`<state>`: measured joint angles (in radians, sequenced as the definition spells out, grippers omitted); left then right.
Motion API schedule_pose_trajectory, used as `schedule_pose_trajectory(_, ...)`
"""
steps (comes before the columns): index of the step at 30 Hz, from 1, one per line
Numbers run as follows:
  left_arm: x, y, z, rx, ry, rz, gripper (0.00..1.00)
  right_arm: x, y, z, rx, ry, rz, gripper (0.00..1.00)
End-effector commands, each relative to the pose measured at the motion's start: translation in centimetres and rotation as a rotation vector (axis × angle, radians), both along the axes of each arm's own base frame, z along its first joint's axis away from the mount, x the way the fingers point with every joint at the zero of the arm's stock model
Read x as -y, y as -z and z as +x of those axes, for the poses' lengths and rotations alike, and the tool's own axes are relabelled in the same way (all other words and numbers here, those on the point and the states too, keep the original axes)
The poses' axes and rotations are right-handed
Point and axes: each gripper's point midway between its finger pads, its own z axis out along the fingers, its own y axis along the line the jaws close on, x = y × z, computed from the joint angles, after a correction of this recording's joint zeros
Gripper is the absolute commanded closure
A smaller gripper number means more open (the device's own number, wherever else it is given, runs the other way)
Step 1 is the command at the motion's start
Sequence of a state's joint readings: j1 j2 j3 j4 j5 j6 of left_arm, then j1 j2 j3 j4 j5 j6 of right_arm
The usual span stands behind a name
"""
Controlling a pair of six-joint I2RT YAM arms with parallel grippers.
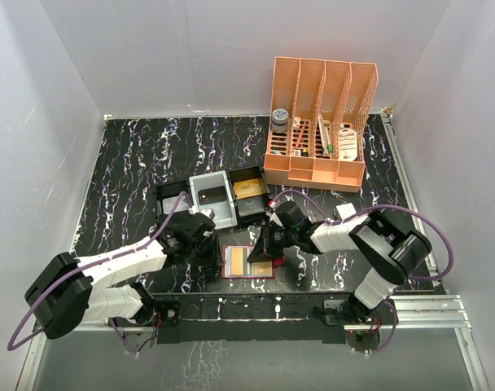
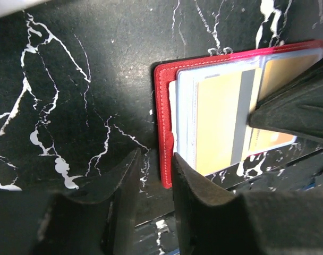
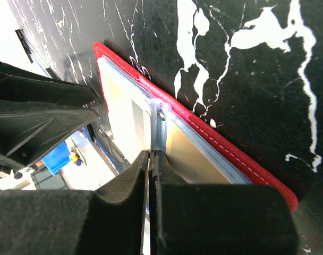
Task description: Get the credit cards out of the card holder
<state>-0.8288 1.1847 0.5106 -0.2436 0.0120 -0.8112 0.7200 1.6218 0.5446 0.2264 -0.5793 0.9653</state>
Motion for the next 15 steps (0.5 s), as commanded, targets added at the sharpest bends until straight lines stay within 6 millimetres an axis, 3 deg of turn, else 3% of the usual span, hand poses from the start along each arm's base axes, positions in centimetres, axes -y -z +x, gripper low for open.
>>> schedule_pose_trajectory(1,1.7,-2.8,1.0,0.076,0.027,-0.077,0.68,0.1,-0.4,0.3,0.033,-0.011,0.007,1.0)
schedule_pose_trajectory(6,4.9,-4.0,1.5,0.1,0.114,-0.151,0.55,0.0,-0.2,0.4,0.031,-0.007,0.006,1.0)
schedule_pose_trajectory(10,6.3,-2.9,1.3,0.064,0.167,-0.122,0.55,-0.1,-0.3,0.5,0.035,-0.007,0.008,1.0)
schedule_pose_trajectory(12,6.4,-2.1,1.4,0.046,0.165,-0.083,0.59,-0.1,-0.4,0.6,0.037,-0.004,0.008,1.0)
schedule_pose_trajectory(15,4.3,0.4,1.3,-0.004,0.101,0.07,0.69,-0.1,-0.6,0.6,0.043,-0.002,0.011,1.0)
